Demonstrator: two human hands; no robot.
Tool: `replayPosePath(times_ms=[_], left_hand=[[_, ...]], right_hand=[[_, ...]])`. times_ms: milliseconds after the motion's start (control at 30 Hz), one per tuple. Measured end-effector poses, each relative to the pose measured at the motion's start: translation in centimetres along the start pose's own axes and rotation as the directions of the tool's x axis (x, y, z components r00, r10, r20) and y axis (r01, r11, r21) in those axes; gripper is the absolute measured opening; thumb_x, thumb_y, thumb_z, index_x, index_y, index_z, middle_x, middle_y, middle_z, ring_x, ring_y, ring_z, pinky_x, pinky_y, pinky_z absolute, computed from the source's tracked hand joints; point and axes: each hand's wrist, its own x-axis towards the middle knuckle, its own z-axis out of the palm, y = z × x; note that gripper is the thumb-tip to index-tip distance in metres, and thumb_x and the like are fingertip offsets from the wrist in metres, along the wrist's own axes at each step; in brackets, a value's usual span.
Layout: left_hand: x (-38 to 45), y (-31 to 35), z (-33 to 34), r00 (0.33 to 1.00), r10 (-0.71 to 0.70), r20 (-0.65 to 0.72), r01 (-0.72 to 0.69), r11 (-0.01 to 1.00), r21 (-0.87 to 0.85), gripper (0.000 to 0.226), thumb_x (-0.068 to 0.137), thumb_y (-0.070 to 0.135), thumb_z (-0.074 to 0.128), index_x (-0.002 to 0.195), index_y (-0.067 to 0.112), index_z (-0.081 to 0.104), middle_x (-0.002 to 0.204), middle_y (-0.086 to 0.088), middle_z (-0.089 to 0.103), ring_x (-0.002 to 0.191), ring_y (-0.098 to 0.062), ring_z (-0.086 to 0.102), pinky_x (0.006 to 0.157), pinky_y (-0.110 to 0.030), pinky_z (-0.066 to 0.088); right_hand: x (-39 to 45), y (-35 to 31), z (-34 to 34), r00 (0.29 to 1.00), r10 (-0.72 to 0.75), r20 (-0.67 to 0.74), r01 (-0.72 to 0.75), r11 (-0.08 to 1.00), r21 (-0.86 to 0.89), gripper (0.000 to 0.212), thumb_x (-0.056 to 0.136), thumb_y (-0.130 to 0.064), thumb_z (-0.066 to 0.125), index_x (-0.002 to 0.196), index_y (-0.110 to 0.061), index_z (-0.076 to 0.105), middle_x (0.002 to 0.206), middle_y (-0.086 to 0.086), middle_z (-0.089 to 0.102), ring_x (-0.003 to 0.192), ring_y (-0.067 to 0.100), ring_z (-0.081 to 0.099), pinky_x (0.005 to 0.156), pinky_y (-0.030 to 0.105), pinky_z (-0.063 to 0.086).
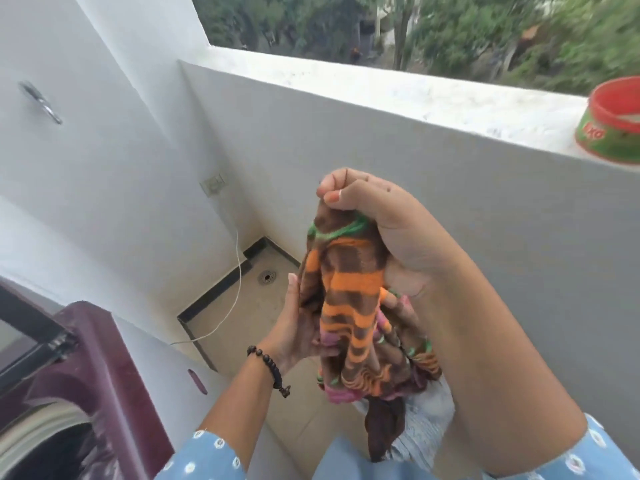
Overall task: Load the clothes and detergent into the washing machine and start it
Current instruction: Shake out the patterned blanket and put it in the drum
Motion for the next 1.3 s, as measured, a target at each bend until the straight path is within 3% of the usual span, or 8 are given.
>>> replayPosePath(times_ms=[200, 333, 533, 667, 767, 900, 1067, 1300], left_hand=[[-0.5, 3.1, 0.8, 0.973, 0.117, -0.199, -0.144, 0.981, -0.129, 0.052, 0.101, 0.048, 0.04, 0.127, 0.006, 0.059, 0.123, -0.018, 0.067, 0.093, -0.028, 0.07, 0.065, -0.036, 0.06], [-2.2, 7.3, 2.7, 0.905, 0.281, -0.318, -0.335, 0.933, -0.128, 0.034, 0.098, 0.013, 0.04, 0.076, 0.001, 0.062, 0.061, -0.011, 0.068, 0.05, -0.016, 0.066, 0.046, -0.022, 0.052], [-4.8, 13.5, 5.6, 0.679, 0.595, -0.429, -0.648, 0.761, 0.029, 0.019, 0.092, 0.025, 0.057, 0.099, 0.008, 0.065, 0.098, -0.011, 0.069, 0.095, -0.024, 0.065, 0.099, -0.048, 0.051], [-8.6, 14.0, 9.6, 0.635, 0.772, 0.024, -0.736, 0.595, 0.323, 0.047, 0.086, 0.07, 0.049, 0.081, 0.028, 0.071, 0.091, 0.004, 0.073, 0.095, -0.006, 0.067, 0.095, -0.027, 0.049], [-10.4, 14.1, 11.2, 0.54, 0.806, 0.244, -0.739, 0.316, 0.595, 0.063, 0.08, 0.079, 0.041, 0.075, 0.024, 0.072, 0.08, 0.005, 0.072, 0.082, -0.002, 0.067, 0.085, -0.022, 0.051], [-12.0, 15.6, 8.8, 0.235, 0.963, -0.128, -0.724, 0.262, 0.638, 0.03, 0.084, 0.051, 0.068, 0.07, 0.025, 0.074, 0.069, 0.004, 0.075, 0.066, -0.008, 0.071, 0.068, -0.031, 0.058], [-11.2, 15.2, 7.2, 0.581, 0.792, 0.187, -0.665, 0.33, 0.67, 0.061, 0.066, 0.046, 0.079, 0.123, 0.035, 0.057, 0.112, 0.01, 0.067, 0.099, -0.004, 0.065, 0.082, -0.022, 0.055], [-7.6, 12.4, 6.0, 0.558, 0.83, 0.018, -0.483, 0.307, 0.82, 0.014, 0.068, 0.025, 0.068, 0.07, 0.034, 0.057, 0.07, 0.004, 0.064, 0.077, -0.021, 0.065, 0.066, -0.034, 0.049]], right_hand=[[-2.4, -3.9, 2.0, 0.969, -0.04, 0.244, 0.078, 0.986, -0.147, 0.021, 0.09, 0.003, 0.049, 0.076, -0.009, 0.058, 0.061, 0.004, 0.052, 0.052, 0.015, 0.048, 0.053, 0.022, 0.044], [-2.4, -3.8, 0.6, 0.988, -0.014, 0.156, 0.078, 0.907, -0.415, 0.019, 0.093, -0.002, 0.054, 0.076, -0.01, 0.059, 0.062, 0.002, 0.058, 0.053, 0.012, 0.053, 0.054, 0.02, 0.045], [-1.7, -2.5, -4.4, 0.992, -0.038, -0.124, -0.104, 0.335, -0.936, 0.029, 0.086, -0.043, 0.068, 0.109, -0.027, 0.061, 0.1, 0.0, 0.067, 0.088, 0.018, 0.062, 0.082, 0.041, 0.052], [-1.7, -2.7, -4.4, 0.991, -0.107, -0.079, -0.024, 0.44, -0.898, 0.101, 0.07, -0.046, 0.081, 0.151, -0.032, 0.021, 0.14, -0.009, 0.042, 0.127, 0.007, 0.042, 0.103, 0.027, 0.037], [-0.6, -2.2, -4.0, 0.93, -0.358, -0.081, 0.125, 0.515, -0.848, 0.056, 0.074, -0.033, 0.061, 0.128, -0.025, 0.051, 0.111, -0.009, 0.062, 0.103, 0.008, 0.058, 0.083, 0.016, 0.045], [-0.1, -3.4, -4.0, 0.878, -0.448, -0.167, 0.231, 0.703, -0.673, 0.022, 0.084, -0.003, 0.052, 0.088, -0.011, 0.072, 0.091, 0.012, 0.074, 0.087, 0.022, 0.068, 0.081, 0.04, 0.053], [0.2, -3.4, -2.2, 0.934, -0.349, -0.083, 0.171, 0.637, -0.752, 0.033, 0.077, 0.008, 0.047, 0.081, -0.012, 0.073, 0.077, 0.012, 0.073, 0.069, 0.014, 0.062, 0.064, 0.037, 0.054], [-0.1, -4.9, -1.9, 0.888, -0.452, -0.091, 0.195, 0.547, -0.814, 0.009, 0.069, -0.005, 0.056, 0.068, -0.001, 0.064, 0.059, 0.007, 0.054, 0.058, 0.012, 0.046, 0.056, 0.028, 0.038]])
